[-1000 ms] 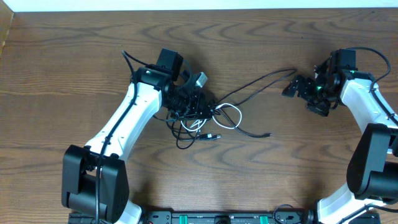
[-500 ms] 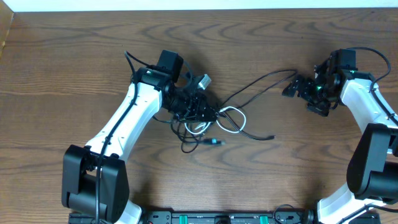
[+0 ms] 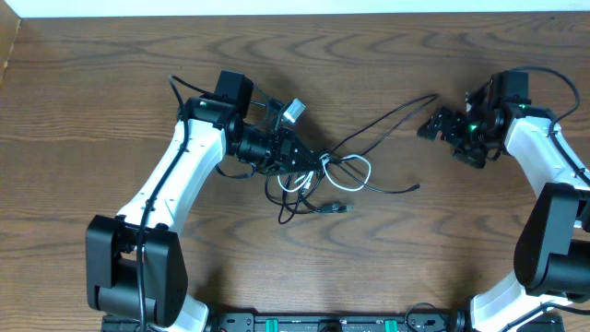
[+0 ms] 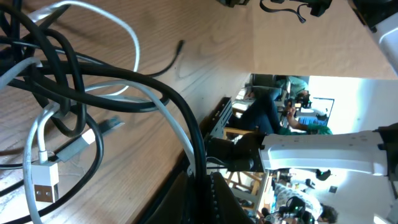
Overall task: Untangle cables
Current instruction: 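Move the right gripper left to grasp the bundle beside the left gripper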
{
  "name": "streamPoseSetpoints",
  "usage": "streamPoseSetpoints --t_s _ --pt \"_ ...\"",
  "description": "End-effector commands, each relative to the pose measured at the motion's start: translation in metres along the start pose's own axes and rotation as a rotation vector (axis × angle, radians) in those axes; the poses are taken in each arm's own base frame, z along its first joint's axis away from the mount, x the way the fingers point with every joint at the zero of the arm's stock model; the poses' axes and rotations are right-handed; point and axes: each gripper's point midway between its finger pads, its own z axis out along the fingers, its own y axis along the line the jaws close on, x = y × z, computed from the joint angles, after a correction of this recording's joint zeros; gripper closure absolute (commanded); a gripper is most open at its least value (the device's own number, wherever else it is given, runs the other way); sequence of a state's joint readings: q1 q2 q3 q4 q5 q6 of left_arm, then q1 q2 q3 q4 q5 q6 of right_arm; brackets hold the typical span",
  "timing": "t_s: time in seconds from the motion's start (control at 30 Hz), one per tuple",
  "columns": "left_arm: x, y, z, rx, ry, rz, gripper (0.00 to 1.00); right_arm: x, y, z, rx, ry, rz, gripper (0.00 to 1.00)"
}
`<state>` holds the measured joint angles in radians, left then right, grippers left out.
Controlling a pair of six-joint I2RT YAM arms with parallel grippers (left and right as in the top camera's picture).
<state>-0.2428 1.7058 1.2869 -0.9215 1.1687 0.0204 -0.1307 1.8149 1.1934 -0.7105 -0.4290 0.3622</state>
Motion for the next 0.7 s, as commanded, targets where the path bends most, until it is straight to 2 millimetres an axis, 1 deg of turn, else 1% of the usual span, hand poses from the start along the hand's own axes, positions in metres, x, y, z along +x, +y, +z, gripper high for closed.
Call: streamPoseSetpoints --t_s 0.0,0.07,0.1,0.13,0.17,0.27,0.3,0.33,0.37,0.5,0.57,0.6,0.67 --pt "0.002 0.01 -0.001 -0.052 -0.001 0.03 0.93 0.019 0.01 0.0 -0.057 0.079 0.02 0.01" --pt "0.002 0.018 -0.001 -0.101 -0.001 0.031 0.93 0.029 0.012 -0.001 -0.07 0.122 0.009 0.01" --pt "0.002 0.021 -0.001 -0.117 0.0 0.031 0.92 0.035 0.018 -0.001 -0.108 0.143 -0.042 0.04" --pt "0.002 0.024 -0.002 -0.139 0.0 0.031 0.93 0.04 0.026 -0.002 -0.155 0.161 -0.107 0.11" --pt "0.002 0.029 -0.002 -0.167 -0.001 0.031 0.92 0.046 0.037 -0.004 -0.218 0.181 -0.188 0.12" --pt "0.002 0.042 -0.004 -0.24 0.0 0.029 0.92 0.066 0.063 -0.011 -0.373 0.228 -0.341 0.1" --pt "0.003 0.045 -0.005 -0.257 0.002 0.028 0.92 0.07 0.069 -0.012 -0.408 0.237 -0.365 0.08" --pt "0.004 0.048 -0.004 -0.275 0.005 0.027 0.92 0.075 0.076 -0.014 -0.442 0.248 -0.384 0.02" --pt "0.005 0.052 -0.004 -0.293 0.011 0.027 0.92 0.078 0.081 -0.015 -0.464 0.256 -0.391 0.01" --pt "0.009 0.057 0.001 -0.334 0.029 0.035 0.92 0.095 0.105 -0.015 -0.538 0.297 -0.431 0.02" --pt "0.009 0.058 0.003 -0.349 0.036 0.045 0.79 0.104 0.112 -0.012 -0.538 0.323 -0.445 0.04" --pt "0.01 0.058 0.004 -0.358 0.039 0.05 0.76 0.109 0.115 -0.011 -0.539 0.334 -0.457 0.07" --pt "0.009 0.062 0.006 -0.388 0.042 0.05 0.74 0.119 0.123 -0.008 -0.542 0.356 -0.486 0.1"
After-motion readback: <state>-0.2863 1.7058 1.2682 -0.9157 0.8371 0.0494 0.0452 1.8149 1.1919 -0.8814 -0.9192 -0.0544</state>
